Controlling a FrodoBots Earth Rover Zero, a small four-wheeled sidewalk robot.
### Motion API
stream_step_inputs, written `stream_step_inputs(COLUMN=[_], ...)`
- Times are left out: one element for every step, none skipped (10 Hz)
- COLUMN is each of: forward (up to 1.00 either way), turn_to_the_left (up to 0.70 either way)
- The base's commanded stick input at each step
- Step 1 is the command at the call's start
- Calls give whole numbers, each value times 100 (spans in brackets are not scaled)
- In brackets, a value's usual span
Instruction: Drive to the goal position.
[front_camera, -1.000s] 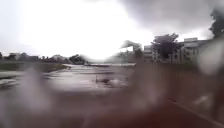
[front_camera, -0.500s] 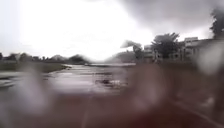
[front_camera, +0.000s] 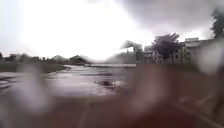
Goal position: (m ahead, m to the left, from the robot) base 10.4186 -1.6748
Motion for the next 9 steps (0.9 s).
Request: stream_step_inputs(forward=[45, 45, 45, 45, 45, 45, 45, 45, 45], turn_to_the_left=[0, 0, 0, 0, 0, 0, 0, 0, 0])
